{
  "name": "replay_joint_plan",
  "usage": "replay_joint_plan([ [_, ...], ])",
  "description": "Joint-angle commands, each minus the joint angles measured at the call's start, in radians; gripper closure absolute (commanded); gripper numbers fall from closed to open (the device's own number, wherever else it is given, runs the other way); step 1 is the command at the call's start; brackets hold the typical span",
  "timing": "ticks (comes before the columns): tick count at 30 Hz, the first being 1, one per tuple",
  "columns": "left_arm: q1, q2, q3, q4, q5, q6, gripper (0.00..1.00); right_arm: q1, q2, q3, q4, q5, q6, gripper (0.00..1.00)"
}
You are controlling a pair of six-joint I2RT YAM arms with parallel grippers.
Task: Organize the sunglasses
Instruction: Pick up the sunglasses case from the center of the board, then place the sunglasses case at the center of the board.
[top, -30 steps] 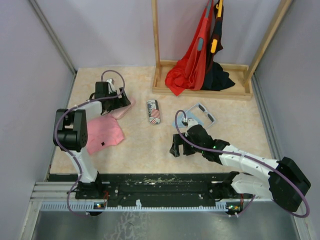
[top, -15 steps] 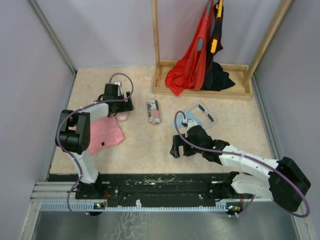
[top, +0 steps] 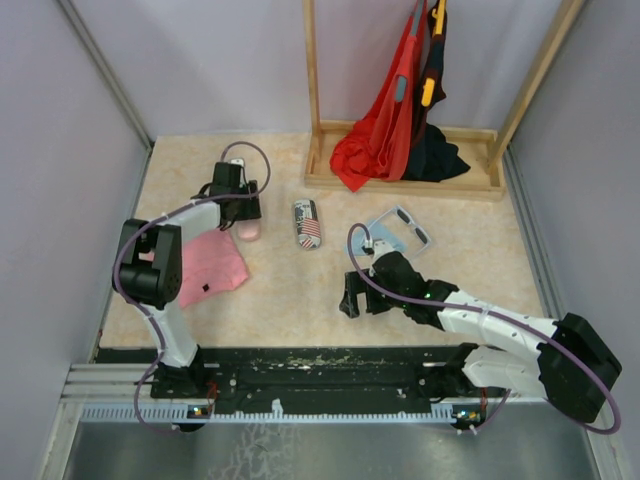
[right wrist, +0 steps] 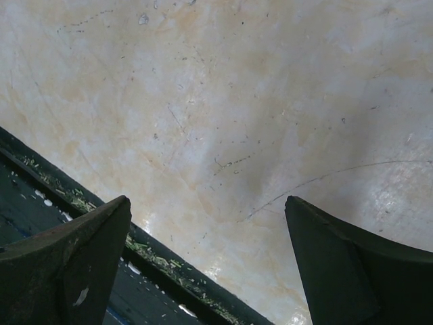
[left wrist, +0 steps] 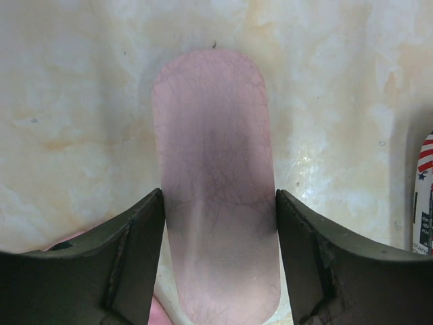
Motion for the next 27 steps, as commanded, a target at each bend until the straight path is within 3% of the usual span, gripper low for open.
replay_joint_plan([
  [1,-0.003,-0.001,0.044,-0.019,-0.001,0.004,0.36,0.011,-0.015,0.051,0.009,0.007,0.007,0.04],
  [7,-0.042,-0.060,0.007,-0.047,-0.040,-0.010,0.48,0.017,-0.036,0.051,-0.012,0.026,0.007,0.04],
  [27,-0.473,-0.366,-0.316,-0.204,-0.184,-0.293,0.49,0.031,-0.093,0.043,-0.077,0.066,0.019,0.04],
])
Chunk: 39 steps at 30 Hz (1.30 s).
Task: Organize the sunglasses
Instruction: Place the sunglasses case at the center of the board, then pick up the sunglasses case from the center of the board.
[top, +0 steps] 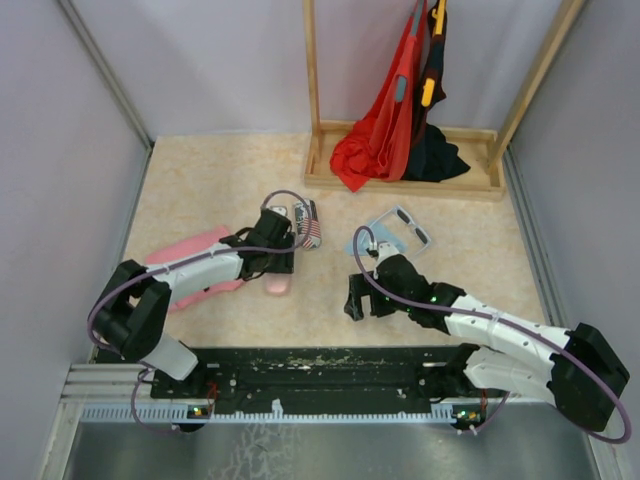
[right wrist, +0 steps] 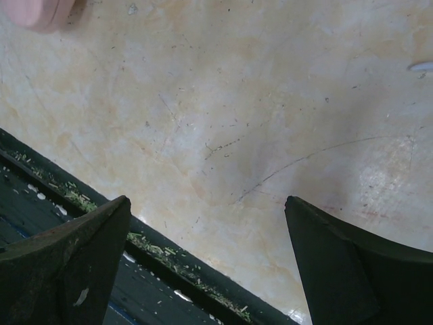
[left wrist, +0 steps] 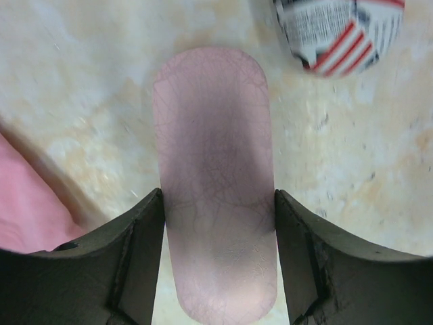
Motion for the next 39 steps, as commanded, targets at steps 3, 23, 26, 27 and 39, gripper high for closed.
replay_joint_plan([
  [3,-0.105,-0.047,-0.039,-0.070,-0.081,-0.094,0.46,0.015,-0.015,0.045,0.012,0.022,0.015,0.04],
  [23,-0.111,0.021,0.049,-0.149,-0.100,-0.111,0.16,0.036,0.006,0.050,0.021,0.030,0.021,0.04],
  [26,-0.110,0.022,0.055,-0.157,-0.103,-0.115,0.17,0.038,0.010,0.050,0.023,0.029,0.021,0.04],
  [27,-0.109,0.024,0.056,-0.159,-0.103,-0.115,0.17,0.038,0.011,0.050,0.025,0.026,0.020,0.04],
  [39,-0.067,0.001,0.027,-0.127,-0.025,-0.107,0.21,0.043,0.022,0.054,0.030,0.023,0.020,0.04],
])
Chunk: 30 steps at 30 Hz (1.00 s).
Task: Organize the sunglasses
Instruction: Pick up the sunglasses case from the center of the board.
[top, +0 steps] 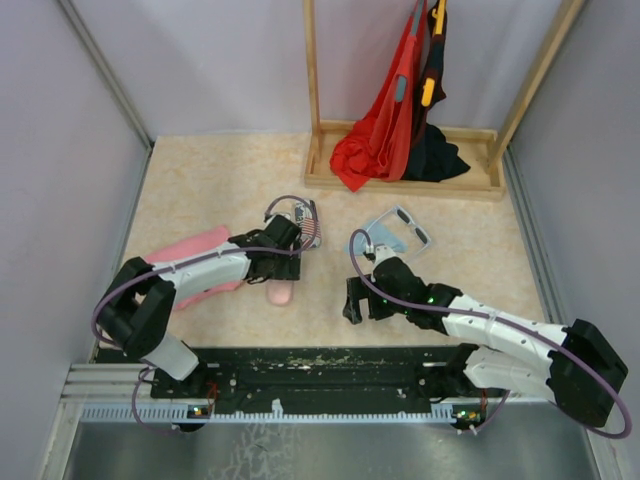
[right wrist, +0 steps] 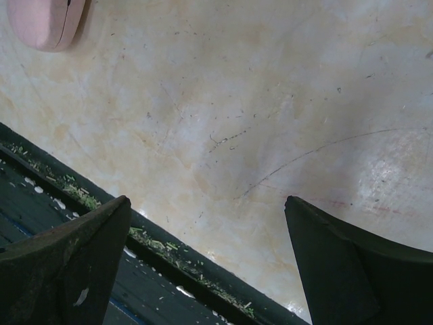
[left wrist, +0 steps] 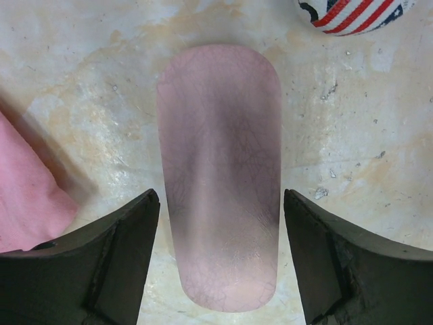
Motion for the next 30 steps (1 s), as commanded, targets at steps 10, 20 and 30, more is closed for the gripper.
replay_joint_plan([
  [10,0.045,-0.028,-0.017,0.034,0.071,0.005,0.26,0.016,0.016,0.060,0.041,0.010,0.005,0.04],
  [20,0.053,-0.065,-0.038,0.034,0.077,0.004,0.39,0.021,0.031,0.073,0.049,0.013,0.004,0.05],
  [30,0.054,-0.266,-0.065,0.094,0.167,0.071,0.63,0.021,-0.068,0.067,0.098,0.051,0.029,0.06],
])
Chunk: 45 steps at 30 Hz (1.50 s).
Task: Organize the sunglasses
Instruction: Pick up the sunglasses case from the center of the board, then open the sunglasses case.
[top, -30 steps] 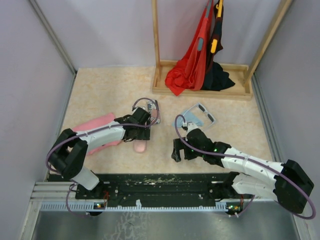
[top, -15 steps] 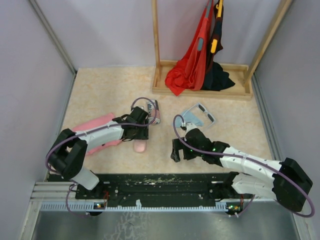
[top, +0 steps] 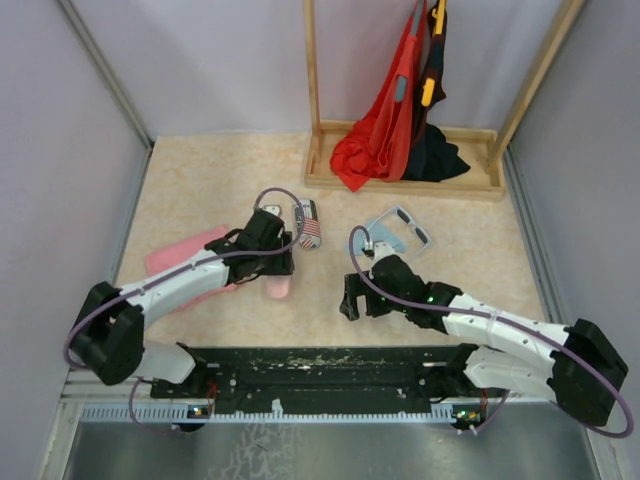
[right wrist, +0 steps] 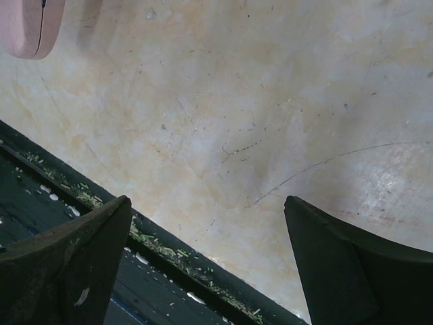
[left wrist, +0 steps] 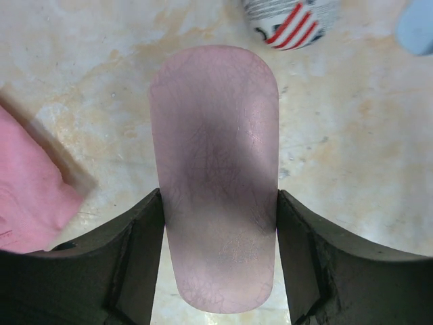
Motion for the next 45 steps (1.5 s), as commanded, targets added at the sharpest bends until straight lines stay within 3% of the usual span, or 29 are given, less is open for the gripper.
replay_joint_plan([
  [1,0.005,-0.166,-0.033,0.096,0.101,0.069,0.67,0.007,-0.117,0.039,0.105,0.048,0.022,0.06],
  [9,0.004,-0.460,-0.065,0.279,0.354,0.179,0.99,0.005,-0.300,0.056,0.295,-0.004,-0.111,0.09],
  [12,0.004,-0.538,-0.051,0.363,0.461,0.190,0.99,0.005,-0.345,0.108,0.321,-0.094,-0.175,0.07],
  [14,0.004,-0.583,-0.041,0.440,0.545,0.187,0.99,0.005,-0.378,0.111,0.422,-0.231,-0.236,0.08],
  [18,0.004,-0.632,-0.028,0.650,0.718,0.135,0.99,0.005,-0.416,0.139,0.567,-0.358,-0.259,0.08],
  [30,0.003,-0.531,0.104,1.013,0.997,0.013,1.00,0.005,-0.302,0.330,0.734,-0.497,-0.341,0.05],
  [45,0.001,-0.433,0.195,1.036,1.100,0.029,1.00,0.005,-0.190,0.413,0.806,-0.598,-0.329,0.08],
])
